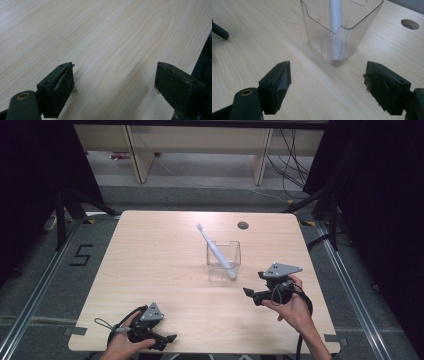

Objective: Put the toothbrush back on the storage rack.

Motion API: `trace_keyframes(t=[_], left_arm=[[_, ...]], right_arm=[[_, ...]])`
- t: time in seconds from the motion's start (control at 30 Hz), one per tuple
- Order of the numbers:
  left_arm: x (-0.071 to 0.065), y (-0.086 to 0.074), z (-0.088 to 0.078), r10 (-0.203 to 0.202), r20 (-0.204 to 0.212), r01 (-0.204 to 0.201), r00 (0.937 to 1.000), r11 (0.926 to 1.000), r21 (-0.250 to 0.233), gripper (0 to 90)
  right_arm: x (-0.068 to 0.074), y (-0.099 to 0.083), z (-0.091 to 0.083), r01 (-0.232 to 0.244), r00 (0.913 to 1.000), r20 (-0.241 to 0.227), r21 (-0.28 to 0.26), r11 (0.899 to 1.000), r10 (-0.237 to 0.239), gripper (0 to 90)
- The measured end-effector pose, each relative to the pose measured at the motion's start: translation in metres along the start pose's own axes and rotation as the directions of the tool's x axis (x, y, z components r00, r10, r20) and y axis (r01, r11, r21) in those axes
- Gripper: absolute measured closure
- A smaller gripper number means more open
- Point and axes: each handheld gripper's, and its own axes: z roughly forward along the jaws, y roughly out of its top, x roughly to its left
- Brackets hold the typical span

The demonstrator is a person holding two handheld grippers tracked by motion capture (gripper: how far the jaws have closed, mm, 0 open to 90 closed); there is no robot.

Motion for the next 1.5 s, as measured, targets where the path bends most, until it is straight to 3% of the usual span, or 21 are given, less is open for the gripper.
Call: trace_keyframes(t=[0.13, 0.2, 0.27, 0.3, 0.33, 0.4, 0.47, 0.6, 0.63, 0.73, 0.87, 1.03, 1.07, 1.1, 1.17, 1.33, 1.4, 1.43, 1.47, 1.5], left_arm=[[0.0, 0.0, 0.0, -0.001, 0.008, 0.001, 1.0, 1.0, -0.004, 15.1], [0.0, 0.0, -0.001, 0.001, 0.008, -0.001, 1.0, 1.0, -0.004, 15.1], [0.0, 0.0, 0.0, 0.0, 0.008, 0.0, 1.0, 1.0, -0.005, 15.2], [0.0, 0.0, -0.001, 0.0, 0.007, 0.0, 1.0, 1.0, -0.006, 15.2], [0.0, 0.0, 0.0, 0.001, 0.001, -0.001, 1.0, 1.0, -0.006, 15.2], [0.0, 0.0, 0.0, -0.003, 0.004, 0.003, 1.0, 1.0, -0.007, 15.1], [0.0, 0.0, -0.001, -0.002, 0.009, 0.002, 1.0, 1.0, -0.006, 15.2], [0.0, 0.0, -0.001, 0.0, 0.003, 0.0, 1.0, 1.0, -0.005, 15.2], [0.0, 0.0, -0.001, 0.0, 0.003, 0.0, 1.0, 1.0, -0.005, 15.1], [0.0, 0.0, 0.0, -0.003, 0.004, 0.003, 1.0, 1.0, -0.006, 15.2], [0.0, 0.0, 0.0, -0.015, 0.01, 0.015, 0.9998, 0.9998, -0.015, 15.1], [-0.001, 0.0, 0.001, -0.016, 0.01, 0.016, 0.9998, 0.9998, -0.013, 15.2], [-0.001, 0.0, 0.0, -0.015, 0.009, 0.015, 0.9999, 0.9998, -0.013, 15.2], [-0.001, 0.0, 0.0, -0.015, 0.01, 0.015, 0.9998, 0.9998, -0.014, 15.2], [0.0, 0.0, -0.001, 0.0, 0.009, 0.0, 1.0, 1.0, -0.005, 15.2], [0.0, 0.0, -0.002, 0.002, 0.006, -0.002, 1.0, 1.0, -0.007, 15.2], [0.0, 0.0, -0.001, 0.002, -0.001, -0.002, 1.0, 1.0, -0.004, 15.1], [0.0, 0.0, -0.001, 0.001, 0.0, -0.001, 1.0, 1.0, -0.005, 15.2], [0.0, 0.0, -0.001, 0.001, 0.0, -0.001, 1.0, 1.0, -0.005, 15.2], [0.0, 0.0, -0.001, 0.001, 0.0, -0.001, 1.0, 1.0, -0.005, 15.1]], right_arm=[[0.001, -0.004, 0.0, 0.02, 0.9998, 0.001, -0.014, 1.0, -0.02, 22.1], [0.003, -0.006, -0.001, -0.005, 0.9999, -0.011, -0.007, 1.0, 0.005, 22.2], [0.004, -0.008, 0.0, 0.005, 1.0, 0.001, -0.013, 1.0, -0.005, 22.2], [0.007, -0.01, 0.0, -0.028, 0.9996, -0.004, -0.008, 1.0, 0.028, 22.1], [0.005, -0.011, 0.001, 0.003, 1.0, -0.005, -0.015, 1.0, -0.003, 22.1], [0.009, -0.014, 0.002, -0.025, 0.9995, -0.017, 0.001, 1.0, 0.025, 22.1], [0.008, -0.016, 0.003, -0.005, 0.9997, -0.025, -0.004, 1.0, 0.005, 22.1], [0.01, -0.024, 0.004, -0.013, 0.9998, -0.011, -0.018, 1.0, 0.013, 22.1], [0.01, -0.026, 0.004, -0.031, 0.9991, -0.031, -0.005, 1.0, 0.031, 22.1], [0.011, -0.032, 0.004, -0.053, 0.9981, -0.031, -0.01, 0.999, 0.053, 22.0], [0.009, -0.044, 0.0, -0.087, 0.996, -0.023, -0.018, 0.996, 0.086, 22.0], [0.006, -0.053, -0.006, -0.096, 0.9953, -0.004, -0.02, 0.995, 0.096, 21.7], [0.008, -0.054, -0.006, -0.122, 0.9926, -0.006, -0.017, 0.992, 0.121, 21.7], [0.005, -0.056, -0.006, -0.094, 0.9956, -0.006, -0.021, 0.995, 0.094, 21.6], [0.008, -0.058, -0.007, -0.124, 0.9922, -0.016, -0.011, 0.992, 0.123, 21.3], [0.012, -0.063, -0.006, -0.128, 0.9914, -0.028, 0.005, 0.992, 0.128, 21.2], [0.011, -0.063, -0.007, -0.089, 0.9958, -0.02, 0.002, 0.996, 0.089, 21.2], [0.011, -0.064, -0.007, -0.083, 0.9964, -0.017, -0.004, 0.997, 0.083, 21.2], [0.013, -0.065, -0.007, -0.11, 0.9936, -0.025, 0.0, 0.994, 0.11, 21.2], [0.012, -0.065, -0.008, -0.085, 0.9962, -0.019, 0.002, 0.996, 0.085, 21.3]])
